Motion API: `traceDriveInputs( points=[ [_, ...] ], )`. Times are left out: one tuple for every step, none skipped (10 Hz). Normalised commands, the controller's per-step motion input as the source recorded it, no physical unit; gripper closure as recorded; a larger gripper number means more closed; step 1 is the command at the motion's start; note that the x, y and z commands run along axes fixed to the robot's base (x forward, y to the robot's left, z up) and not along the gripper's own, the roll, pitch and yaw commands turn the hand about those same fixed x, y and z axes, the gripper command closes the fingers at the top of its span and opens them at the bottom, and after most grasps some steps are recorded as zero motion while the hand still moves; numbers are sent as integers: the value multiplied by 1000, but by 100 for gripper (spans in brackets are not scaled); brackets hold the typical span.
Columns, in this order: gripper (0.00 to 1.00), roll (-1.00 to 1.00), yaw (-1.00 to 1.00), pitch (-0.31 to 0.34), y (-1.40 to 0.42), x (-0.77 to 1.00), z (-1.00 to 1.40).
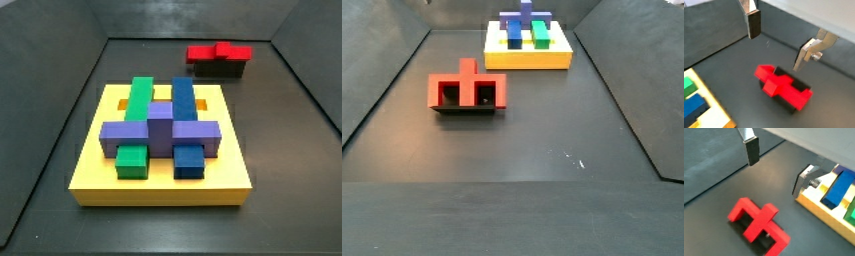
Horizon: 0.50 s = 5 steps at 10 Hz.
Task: Pick up the red object. Move up. Place the red object on the fixture. Regrasp the red object. Move to above the board. Insert the red object.
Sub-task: Regrasp the red object.
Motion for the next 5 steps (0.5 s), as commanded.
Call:
traceDriveInputs(
  points=[
    [0, 1000, 0, 120, -160, 151, -6],
    [0, 1000, 0, 54, -89, 0, -77],
    [0, 1000, 20, 0, -114, 0, -234],
    [0, 1000, 0, 0, -183, 0, -263],
    [0, 1000, 0, -9, -163, 0, -340]
  ],
)
